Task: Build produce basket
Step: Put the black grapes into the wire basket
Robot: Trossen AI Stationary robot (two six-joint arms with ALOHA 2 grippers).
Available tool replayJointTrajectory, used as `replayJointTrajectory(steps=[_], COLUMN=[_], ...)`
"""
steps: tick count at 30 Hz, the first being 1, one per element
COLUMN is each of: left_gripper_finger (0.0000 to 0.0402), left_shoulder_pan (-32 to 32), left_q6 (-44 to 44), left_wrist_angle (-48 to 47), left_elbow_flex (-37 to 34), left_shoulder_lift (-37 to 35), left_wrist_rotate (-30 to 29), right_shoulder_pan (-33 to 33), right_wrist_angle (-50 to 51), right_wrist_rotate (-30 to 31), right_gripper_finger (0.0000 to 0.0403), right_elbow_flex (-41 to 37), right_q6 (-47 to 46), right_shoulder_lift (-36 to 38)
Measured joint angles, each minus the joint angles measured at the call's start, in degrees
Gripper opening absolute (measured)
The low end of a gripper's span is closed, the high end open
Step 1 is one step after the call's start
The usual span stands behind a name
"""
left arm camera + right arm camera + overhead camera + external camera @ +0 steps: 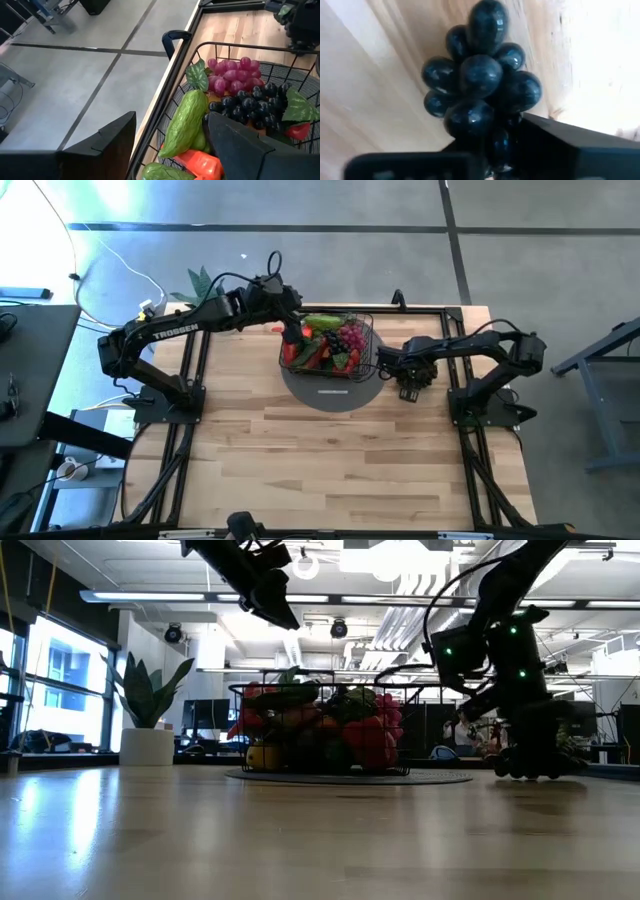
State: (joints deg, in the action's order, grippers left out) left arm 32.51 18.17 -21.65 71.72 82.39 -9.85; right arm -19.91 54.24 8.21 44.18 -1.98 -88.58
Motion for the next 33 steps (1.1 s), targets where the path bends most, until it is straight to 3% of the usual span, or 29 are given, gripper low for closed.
replayJointTrajectory(steps=[3,15,22,33], left_gripper_finger=[0.0241,0.0241,0.0241,0.0241], left_shoulder_pan=[0.1,0.1,0.1,0.1], left_q6=[0.4,3.5,3.5,3.5], left_wrist_angle=[0.0,0.0,-1.1,-1.3], left_elbow_flex=[0.0,0.0,0.0,0.0], left_shoulder_lift=[0.0,0.0,0.0,0.1], left_wrist_rotate=[0.0,-0.4,-2.2,-2.4], right_shoulder_pan=[0.0,0.0,0.0,0.1], right_wrist_angle=[0.9,7.3,9.1,1.9], right_wrist_rotate=[-1.5,-7.9,-13.3,-13.8], right_gripper_finger=[0.0016,0.0012,0.0012,0.0012], right_elbow_flex=[2.0,7.3,10.3,18.3], right_q6=[-2.3,-14.0,-23.7,-36.5], right_shoulder_lift=[0.0,0.7,6.6,16.5])
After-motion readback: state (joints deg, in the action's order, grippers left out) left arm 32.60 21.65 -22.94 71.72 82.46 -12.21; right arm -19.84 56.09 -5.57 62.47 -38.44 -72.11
